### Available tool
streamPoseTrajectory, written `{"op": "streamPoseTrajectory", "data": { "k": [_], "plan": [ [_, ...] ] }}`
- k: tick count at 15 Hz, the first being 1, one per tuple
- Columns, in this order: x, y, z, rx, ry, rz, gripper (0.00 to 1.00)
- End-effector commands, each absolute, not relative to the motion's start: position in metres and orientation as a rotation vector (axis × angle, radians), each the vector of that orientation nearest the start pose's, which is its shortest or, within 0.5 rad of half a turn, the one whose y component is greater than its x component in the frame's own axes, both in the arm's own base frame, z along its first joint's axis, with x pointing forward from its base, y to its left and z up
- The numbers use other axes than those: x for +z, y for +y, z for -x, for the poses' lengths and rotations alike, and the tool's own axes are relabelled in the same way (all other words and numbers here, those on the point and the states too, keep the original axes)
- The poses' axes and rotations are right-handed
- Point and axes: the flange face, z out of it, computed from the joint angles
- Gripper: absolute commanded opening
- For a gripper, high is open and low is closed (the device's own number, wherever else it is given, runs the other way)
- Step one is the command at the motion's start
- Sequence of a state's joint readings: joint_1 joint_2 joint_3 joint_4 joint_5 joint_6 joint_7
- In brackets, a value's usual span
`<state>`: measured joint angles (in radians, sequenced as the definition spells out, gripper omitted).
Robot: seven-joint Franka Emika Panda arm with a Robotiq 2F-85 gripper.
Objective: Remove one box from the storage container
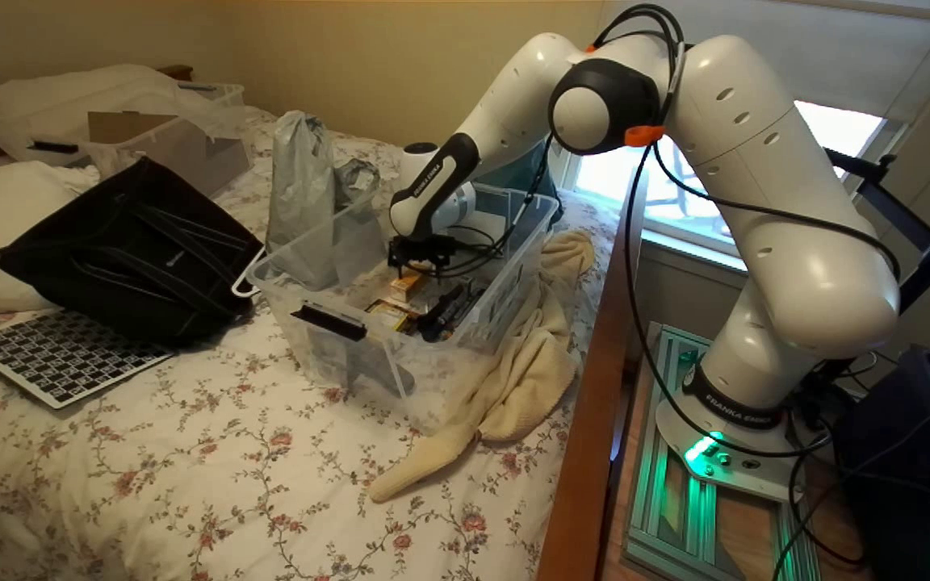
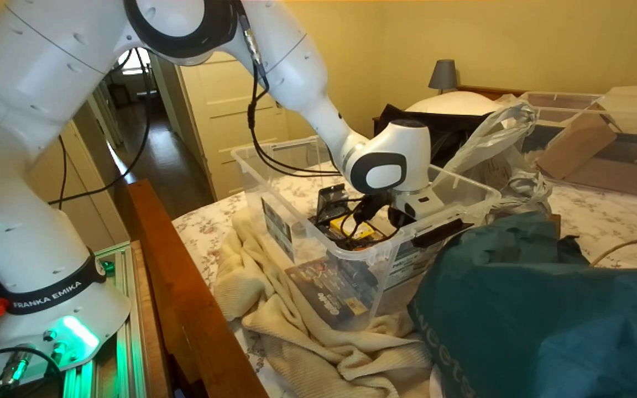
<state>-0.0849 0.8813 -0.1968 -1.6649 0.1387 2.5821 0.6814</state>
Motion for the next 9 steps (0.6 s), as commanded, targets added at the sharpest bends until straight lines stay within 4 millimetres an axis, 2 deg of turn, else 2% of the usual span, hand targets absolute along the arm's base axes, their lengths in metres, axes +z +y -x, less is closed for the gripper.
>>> {"op": "streamPoseTrajectory", "data": {
  "k": [1,9],
  "plan": [
    [0.1039,-0.1785,-0.6521,-0.038,1.56,2.806,1.0],
    [0.1045,-0.1818,-0.6437,0.135,1.581,2.833,1.0]
  ]
}}
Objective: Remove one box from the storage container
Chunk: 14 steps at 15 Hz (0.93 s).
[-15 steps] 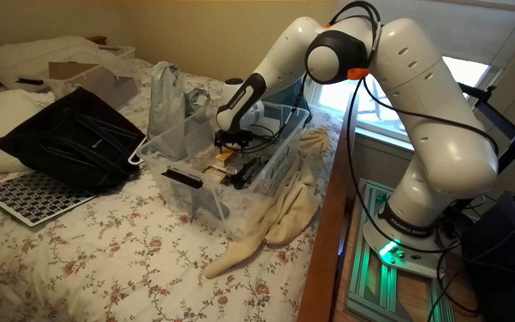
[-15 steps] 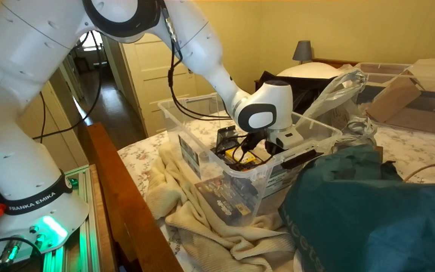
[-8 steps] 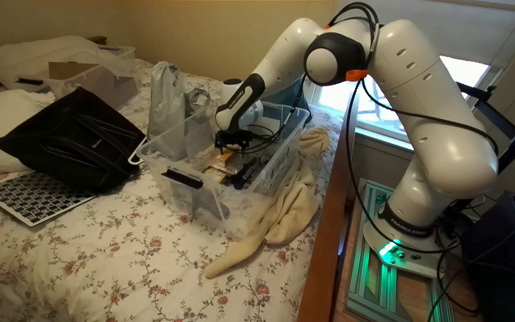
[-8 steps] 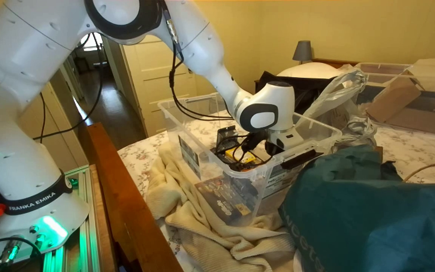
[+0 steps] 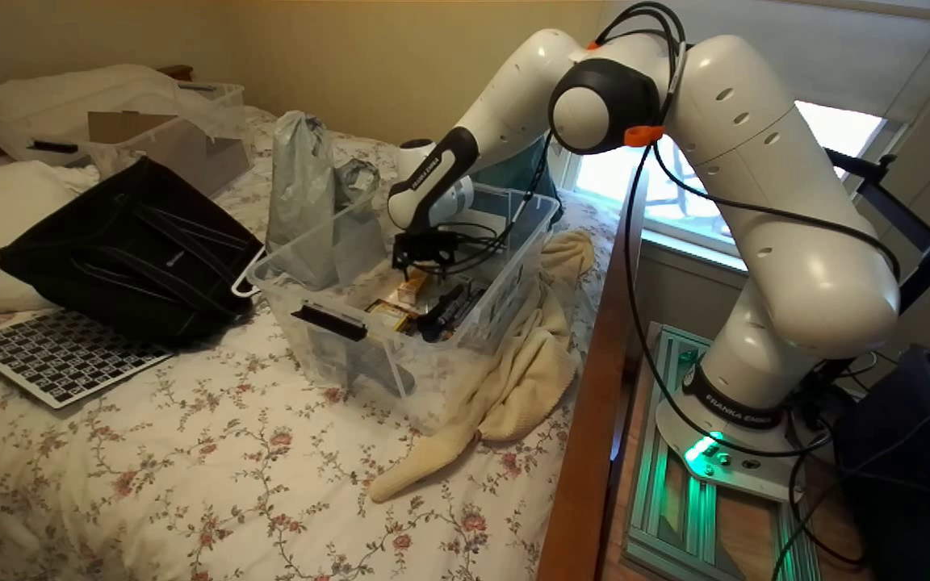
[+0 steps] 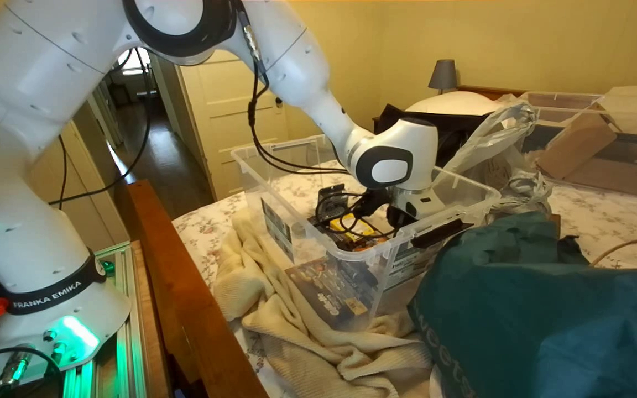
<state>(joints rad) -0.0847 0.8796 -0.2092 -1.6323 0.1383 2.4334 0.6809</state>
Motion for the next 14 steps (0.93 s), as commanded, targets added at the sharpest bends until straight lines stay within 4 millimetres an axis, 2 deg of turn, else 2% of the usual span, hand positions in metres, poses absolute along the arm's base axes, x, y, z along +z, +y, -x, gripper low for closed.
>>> {"op": "streamPoseTrajectory", "data": {
  "k": [1,7,14],
  "plan": [
    [0.107,-0.182,-0.644,0.126,1.589,2.829,1.0],
    [0.123,-0.184,-0.652,-0.038,1.601,2.799,1.0],
    [0.116,-0.182,-0.66,-0.08,1.582,2.79,1.0]
  ]
}}
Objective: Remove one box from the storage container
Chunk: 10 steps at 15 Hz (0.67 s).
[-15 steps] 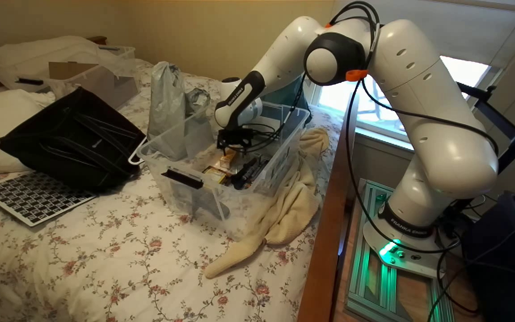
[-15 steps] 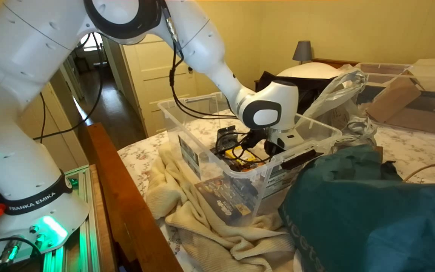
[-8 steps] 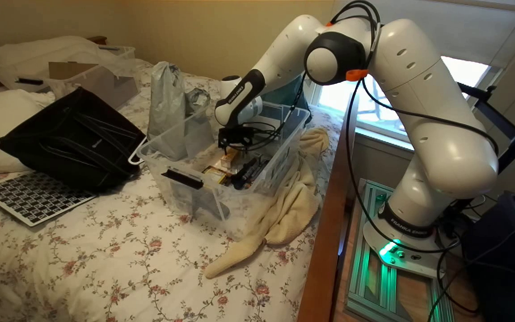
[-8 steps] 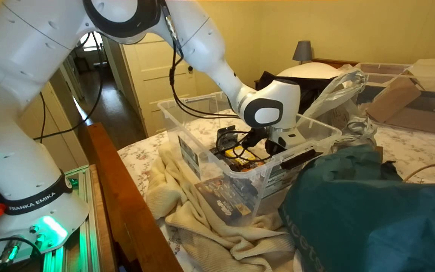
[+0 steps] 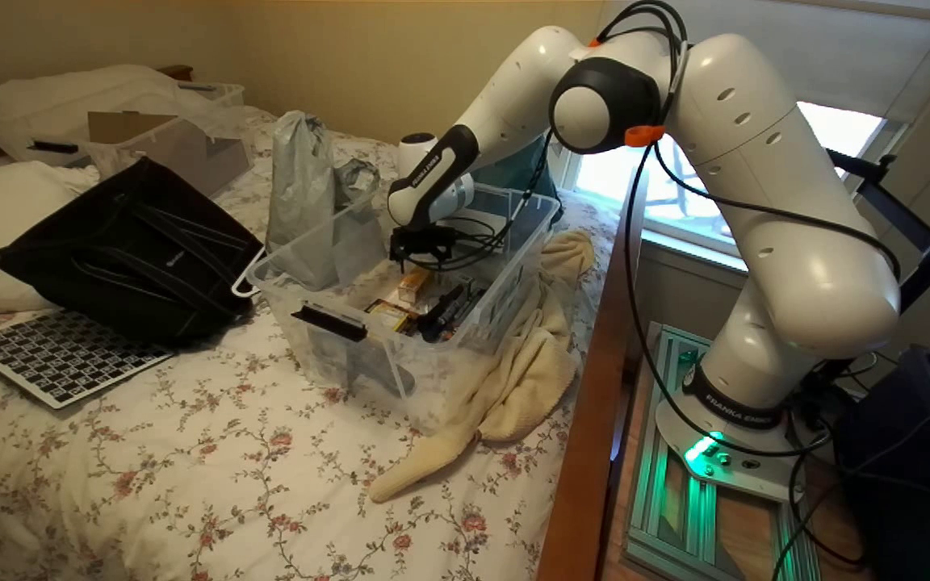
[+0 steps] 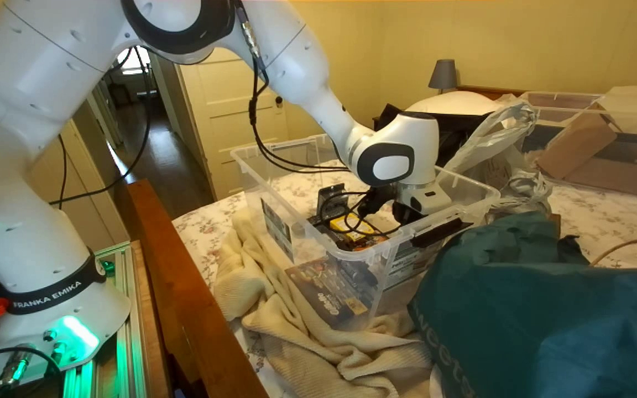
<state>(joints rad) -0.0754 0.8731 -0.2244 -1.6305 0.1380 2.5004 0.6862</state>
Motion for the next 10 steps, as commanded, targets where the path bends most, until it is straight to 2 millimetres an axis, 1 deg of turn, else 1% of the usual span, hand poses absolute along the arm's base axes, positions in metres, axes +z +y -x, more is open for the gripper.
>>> {"op": "streamPoseTrajectory", "data": {
  "k": [1,10],
  "plan": [
    [0.115,-0.181,-0.661,-0.08,1.583,2.789,1.0],
    [0.098,-0.176,-0.661,-0.06,1.577,2.777,1.0]
  ]
}}
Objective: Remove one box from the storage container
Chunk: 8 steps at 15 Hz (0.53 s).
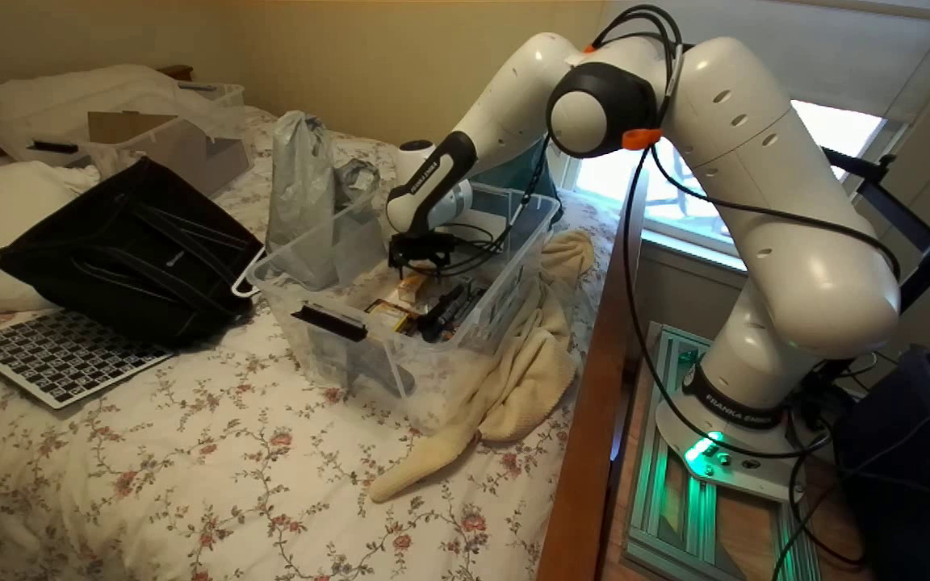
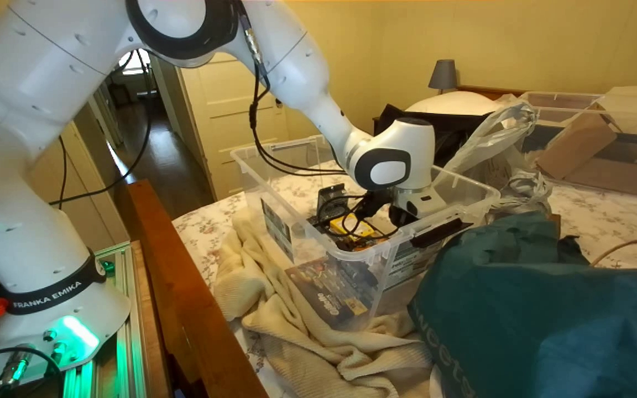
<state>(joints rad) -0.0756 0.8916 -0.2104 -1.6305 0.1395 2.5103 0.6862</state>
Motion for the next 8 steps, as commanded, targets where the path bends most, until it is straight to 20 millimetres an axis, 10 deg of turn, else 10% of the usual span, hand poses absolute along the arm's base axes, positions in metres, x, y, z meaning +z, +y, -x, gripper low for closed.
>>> {"op": "streamPoseTrajectory", "data": {
  "k": [1,8],
  "plan": [
    [0.0968,-0.1751,-0.661,-0.059,1.577,2.775,1.0],
    [0.0898,-0.1739,-0.6594,-0.051,1.581,2.758,0.38]
  ]
}}
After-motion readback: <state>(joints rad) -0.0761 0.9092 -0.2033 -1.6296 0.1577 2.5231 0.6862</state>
